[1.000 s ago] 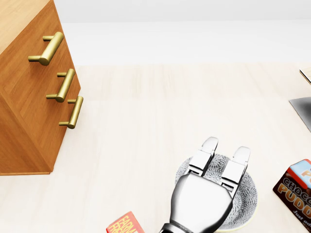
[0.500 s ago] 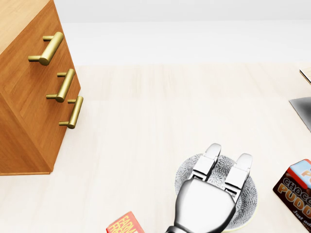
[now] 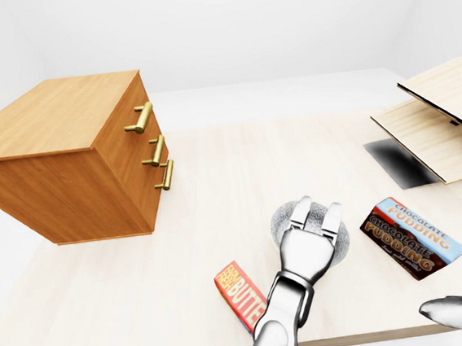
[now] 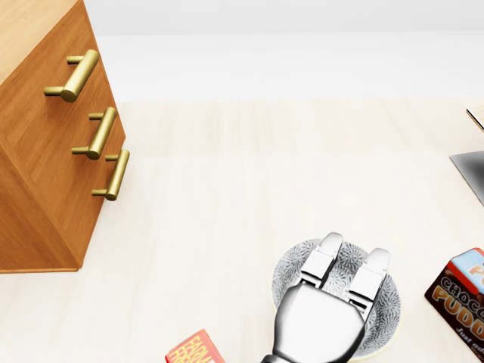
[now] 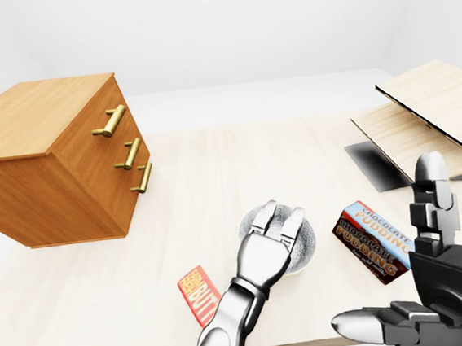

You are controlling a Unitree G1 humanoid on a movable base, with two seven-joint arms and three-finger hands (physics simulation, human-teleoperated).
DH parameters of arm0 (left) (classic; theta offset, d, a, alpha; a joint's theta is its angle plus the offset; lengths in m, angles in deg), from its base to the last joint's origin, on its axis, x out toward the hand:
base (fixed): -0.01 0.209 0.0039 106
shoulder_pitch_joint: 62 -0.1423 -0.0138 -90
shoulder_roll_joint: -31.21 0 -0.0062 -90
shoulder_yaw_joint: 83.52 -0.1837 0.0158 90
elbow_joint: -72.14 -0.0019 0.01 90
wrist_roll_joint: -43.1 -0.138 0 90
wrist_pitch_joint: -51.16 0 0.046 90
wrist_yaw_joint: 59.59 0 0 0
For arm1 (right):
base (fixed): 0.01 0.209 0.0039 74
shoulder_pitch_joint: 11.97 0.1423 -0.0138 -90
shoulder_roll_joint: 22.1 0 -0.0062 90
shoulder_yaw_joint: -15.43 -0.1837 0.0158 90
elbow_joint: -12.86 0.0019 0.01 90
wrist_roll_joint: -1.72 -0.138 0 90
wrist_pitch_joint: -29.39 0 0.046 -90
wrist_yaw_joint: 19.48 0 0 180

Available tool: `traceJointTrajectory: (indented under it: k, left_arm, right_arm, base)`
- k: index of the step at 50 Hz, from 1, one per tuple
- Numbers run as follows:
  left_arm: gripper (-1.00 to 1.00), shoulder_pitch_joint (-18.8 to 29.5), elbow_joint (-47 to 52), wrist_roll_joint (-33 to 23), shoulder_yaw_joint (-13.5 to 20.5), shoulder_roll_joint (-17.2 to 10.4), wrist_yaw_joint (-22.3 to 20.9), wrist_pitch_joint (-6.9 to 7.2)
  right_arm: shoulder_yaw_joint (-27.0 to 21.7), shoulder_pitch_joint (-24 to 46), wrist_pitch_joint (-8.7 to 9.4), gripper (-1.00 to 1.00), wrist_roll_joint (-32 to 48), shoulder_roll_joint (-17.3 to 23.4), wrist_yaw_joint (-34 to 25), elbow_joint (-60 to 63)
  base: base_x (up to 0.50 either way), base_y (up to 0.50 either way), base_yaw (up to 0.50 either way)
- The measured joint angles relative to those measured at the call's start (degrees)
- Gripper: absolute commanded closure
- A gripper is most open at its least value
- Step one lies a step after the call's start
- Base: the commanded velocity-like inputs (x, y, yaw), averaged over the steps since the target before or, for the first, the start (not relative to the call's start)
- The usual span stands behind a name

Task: Close the top drawer of the cabinet and put the bowl on top of it.

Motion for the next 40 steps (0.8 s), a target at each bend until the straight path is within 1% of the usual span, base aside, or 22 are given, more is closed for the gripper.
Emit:
traceJointTrajectory:
  k: [10, 28, 40]
  left_arm:
    - [-1.0, 0.1, -0.92, -0.39, 0.09, 0.17, -0.17, 0.0]
    - [-1.0, 0.74, -4.65, -0.34, 1.12, 0.59, 1.12, 0.0]
    - [-1.0, 1.21, -6.62, -0.15, 1.76, 0.92, 1.98, 0.0]
  right_arm:
    - [-0.12, -0.08, 0.0, -1.0, -0.28, 0.12, 0.07, 0.0]
    - [0.34, -1.12, 0.0, -1.0, -1.28, 1.1, 1.05, 0.0]
    - [0.16, -0.96, 0.0, -1.0, -1.35, 1.06, 0.98, 0.0]
  base:
    - [0.0, 0.0, 0.0]
    - [0.0, 0.0, 0.0]
    - [0.0, 0.0, 0.0]
